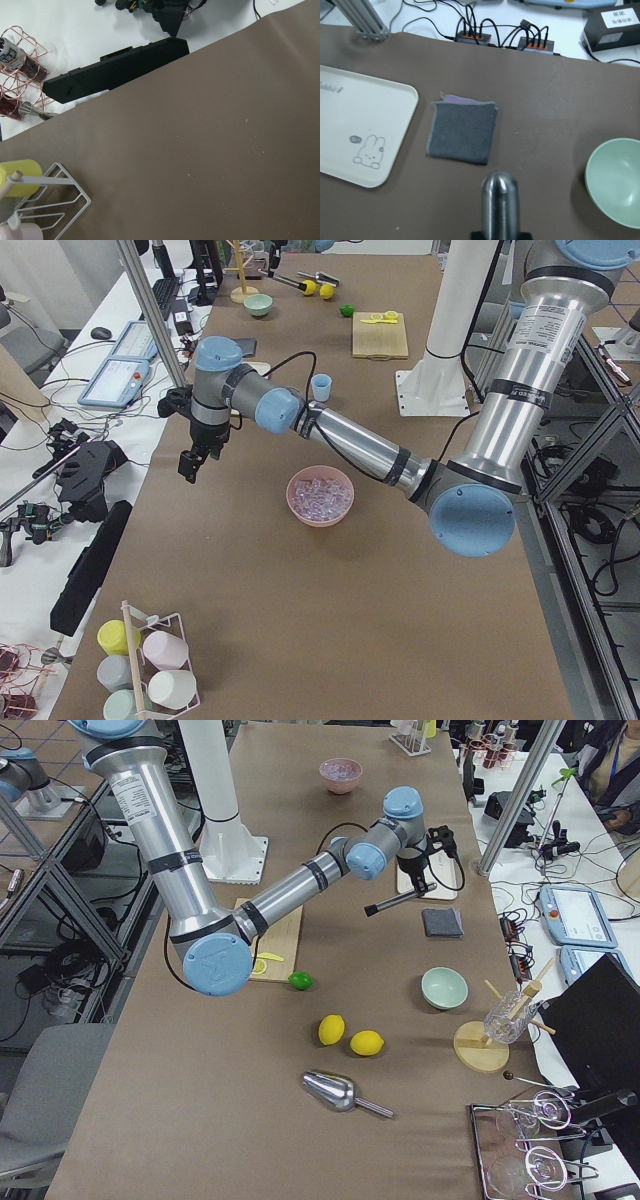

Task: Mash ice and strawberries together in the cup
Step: 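Lift the pestle upright with the right gripper and carry it over the cup, then press the pestle down into the cup repeatedly with the right gripper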

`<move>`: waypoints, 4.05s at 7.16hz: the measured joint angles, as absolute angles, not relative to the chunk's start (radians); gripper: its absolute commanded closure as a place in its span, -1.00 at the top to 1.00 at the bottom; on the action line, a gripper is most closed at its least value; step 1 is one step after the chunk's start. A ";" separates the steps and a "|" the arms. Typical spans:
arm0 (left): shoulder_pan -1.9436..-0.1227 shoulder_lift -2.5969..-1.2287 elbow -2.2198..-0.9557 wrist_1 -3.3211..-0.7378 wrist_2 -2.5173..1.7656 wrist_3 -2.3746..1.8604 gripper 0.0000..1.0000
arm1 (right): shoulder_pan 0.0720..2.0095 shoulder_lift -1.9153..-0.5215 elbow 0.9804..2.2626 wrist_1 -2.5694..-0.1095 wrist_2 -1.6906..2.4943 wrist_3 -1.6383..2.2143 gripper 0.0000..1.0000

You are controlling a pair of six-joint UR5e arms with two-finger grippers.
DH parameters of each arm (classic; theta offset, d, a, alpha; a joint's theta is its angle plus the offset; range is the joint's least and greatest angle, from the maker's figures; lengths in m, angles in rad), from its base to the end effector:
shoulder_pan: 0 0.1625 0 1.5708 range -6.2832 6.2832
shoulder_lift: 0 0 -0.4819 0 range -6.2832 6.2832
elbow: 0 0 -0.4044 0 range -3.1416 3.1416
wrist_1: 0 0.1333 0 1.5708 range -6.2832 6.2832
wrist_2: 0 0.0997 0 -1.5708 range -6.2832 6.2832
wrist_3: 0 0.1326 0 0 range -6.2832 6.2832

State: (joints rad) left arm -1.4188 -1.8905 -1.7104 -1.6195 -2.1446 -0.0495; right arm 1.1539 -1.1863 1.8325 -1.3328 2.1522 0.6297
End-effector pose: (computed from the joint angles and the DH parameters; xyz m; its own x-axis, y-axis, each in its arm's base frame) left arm 0.0386 -0.6570 0.4895 0.7958 0.3450 -0.4978 -0.0930 0.8818 0.4624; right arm -0.2089 -0.6211 0.3588 0.6297 -0.2460 0.7368 -0.1412 0.8964 0.4200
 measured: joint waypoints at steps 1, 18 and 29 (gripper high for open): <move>-1.414 -1.890 -1.697 -1.609 -2.166 -0.054 0.94 | 1.146 -1.179 1.866 -1.302 2.133 0.637 -1.00; -1.422 -1.867 -1.650 -1.574 -2.209 -0.117 0.94 | 0.367 -1.120 1.792 -0.397 1.030 0.835 -1.00; -1.418 -1.864 -1.649 -1.577 -2.210 -0.141 0.94 | 0.196 -1.073 1.715 -0.397 0.732 0.666 -1.00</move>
State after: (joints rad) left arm -1.4184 -1.8638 -1.6490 -1.5768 -2.2105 -0.1412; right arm 0.1962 -1.0734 1.7148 -0.3972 0.7320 0.6657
